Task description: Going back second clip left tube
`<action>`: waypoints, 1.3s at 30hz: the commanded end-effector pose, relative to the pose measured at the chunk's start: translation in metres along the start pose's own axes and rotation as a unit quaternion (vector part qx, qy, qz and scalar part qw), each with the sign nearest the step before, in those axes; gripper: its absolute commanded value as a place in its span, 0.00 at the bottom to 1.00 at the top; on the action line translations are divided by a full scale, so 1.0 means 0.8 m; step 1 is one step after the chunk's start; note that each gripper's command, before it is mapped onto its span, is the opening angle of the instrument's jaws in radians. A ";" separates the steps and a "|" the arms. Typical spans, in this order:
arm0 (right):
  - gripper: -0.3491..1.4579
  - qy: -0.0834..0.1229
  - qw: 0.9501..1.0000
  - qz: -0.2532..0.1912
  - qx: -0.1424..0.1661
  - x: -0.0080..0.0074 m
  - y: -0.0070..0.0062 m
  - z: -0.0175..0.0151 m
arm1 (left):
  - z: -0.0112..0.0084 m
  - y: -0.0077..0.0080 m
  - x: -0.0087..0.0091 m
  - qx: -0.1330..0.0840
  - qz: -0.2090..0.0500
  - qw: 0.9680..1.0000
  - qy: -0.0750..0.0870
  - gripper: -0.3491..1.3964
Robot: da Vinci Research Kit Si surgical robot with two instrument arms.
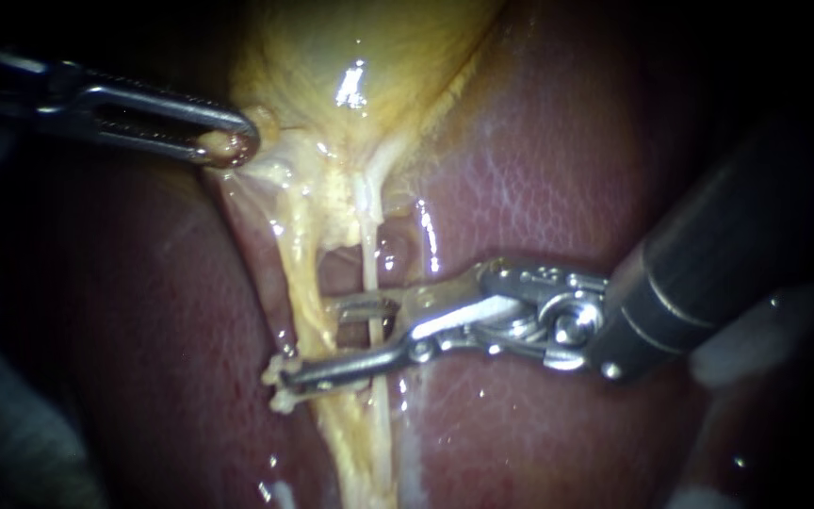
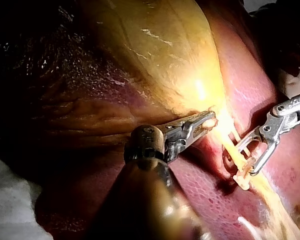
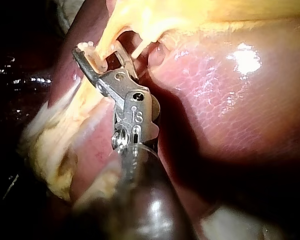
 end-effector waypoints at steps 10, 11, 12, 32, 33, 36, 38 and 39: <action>0.47 -0.006 0.994 -0.108 -0.012 -0.0009 -0.0014 -0.0050 | -0.0005 0.0000 -0.0002 0.000 0.001 1.000 0.000 0.00; 0.47 -0.011 0.991 -0.129 -0.016 -0.0009 -0.0018 -0.0058 | -0.0005 -0.0001 -0.0002 0.001 0.001 1.000 0.001 0.00; 0.47 -0.015 0.989 -0.143 -0.023 -0.0009 -0.0022 -0.0067 | -0.0005 -0.0001 -0.0002 0.001 0.001 1.000 0.001 0.00; 0.47 -0.057 0.957 -0.258 -0.116 0.0035 -0.0065 -0.0221 | -0.0006 -0.0001 -0.0003 0.002 0.001 1.000 0.001 0.00; 0.47 -0.057 0.957 -0.258 -0.116 0.0035 -0.0066 -0.0222 | -0.0005 -0.0001 -0.0003 0.003 0.001 1.000 0.002 0.00; 0.47 -0.057 0.958 -0.258 -0.111 0.0034 -0.0068 -0.0224 | 0.0001 -0.0003 -0.0006 0.004 0.002 1.000 0.002 0.00; 0.47 -0.057 0.959 -0.258 -0.106 0.0034 -0.0069 -0.0224 | 0.0009 -0.0005 -0.0011 0.005 0.003 1.000 0.003 0.00; 0.47 -0.057 0.959 -0.258 -0.103 0.0034 -0.0070 -0.0224 | 0.0014 -0.0006 -0.0013 0.006 0.004 1.000 0.004 0.00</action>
